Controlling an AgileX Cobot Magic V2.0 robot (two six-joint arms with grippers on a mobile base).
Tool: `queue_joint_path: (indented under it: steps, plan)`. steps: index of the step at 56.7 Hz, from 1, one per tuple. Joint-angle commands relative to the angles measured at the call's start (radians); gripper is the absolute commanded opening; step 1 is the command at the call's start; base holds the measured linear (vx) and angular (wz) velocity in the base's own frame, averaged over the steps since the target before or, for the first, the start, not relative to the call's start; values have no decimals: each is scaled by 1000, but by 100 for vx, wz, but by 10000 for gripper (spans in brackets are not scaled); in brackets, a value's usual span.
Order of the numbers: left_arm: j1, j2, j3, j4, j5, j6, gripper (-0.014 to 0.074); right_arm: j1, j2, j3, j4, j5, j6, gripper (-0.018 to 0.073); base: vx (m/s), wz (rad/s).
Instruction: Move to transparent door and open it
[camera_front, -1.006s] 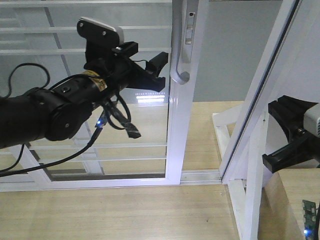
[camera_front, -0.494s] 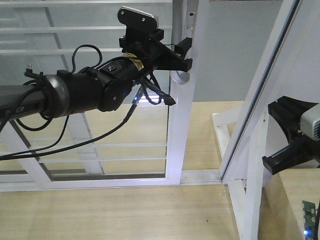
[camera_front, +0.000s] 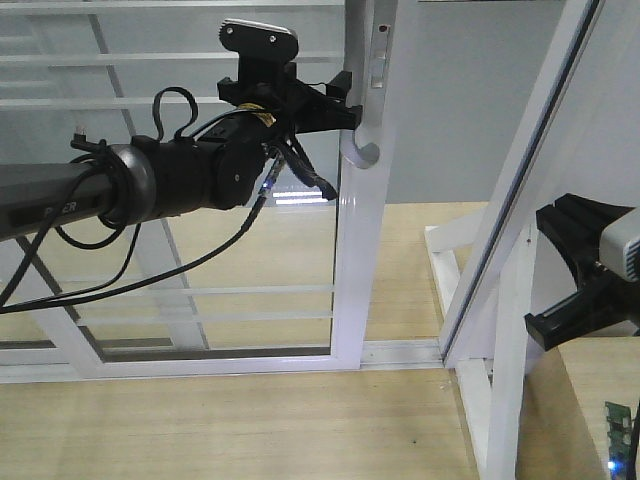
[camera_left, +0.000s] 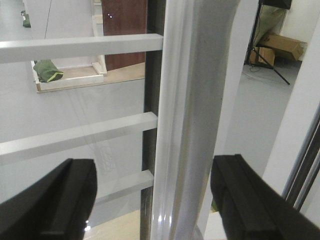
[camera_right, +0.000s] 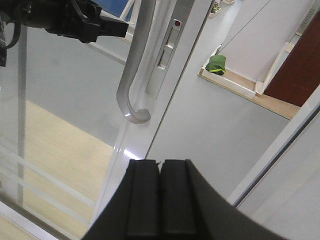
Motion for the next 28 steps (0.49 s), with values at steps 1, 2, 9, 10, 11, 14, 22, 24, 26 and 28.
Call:
queue_joint_path:
  steps: [1, 2, 9, 10, 11, 14, 22, 24, 26, 28]
  plan:
    - [-10, -56, -34, 63, -65, 6, 575, -4, -4, -30, -9, -74, -10, -6, 0, 0]
    - [-12, -56, -34, 72, -64, 6, 575, -4, -4, -30, -9, -74, -10, -6, 0, 0]
    - [-16, -56, -34, 81, -63, 3, 575, -4, -4, -30, -9, -74, -10, -6, 0, 0]
    - [-16, -56, -34, 81, -65, 3, 575, -4, -4, -30, -9, -74, -10, -6, 0, 0]
    - [-15, -56, -34, 81, -66, 3, 575, -4, -4, -30, -9, -74, -10, -6, 0, 0]
    - [-15, -56, -42, 81, -61, 3, 575, -4, -4, -30, -9, -74, -10, -6, 0, 0]
    - [-15, -37, -96, 81, -21, 3, 575, -4, -4, -30, -9, -74, -10, -6, 0, 0]
    - [-15, -27, -117, 81, 3, 4, 575, -4, -4, -30, -9, -74, -10, -6, 0, 0]
    - [-15, -21, -132, 81, 20, 4, 575, -4, -4, -30, -9, -74, -10, -6, 0, 0]
    - [-13, -15, -145, 81, 28, 4, 575, -4, -4, -30, -9, -74, -10, -6, 0, 0]
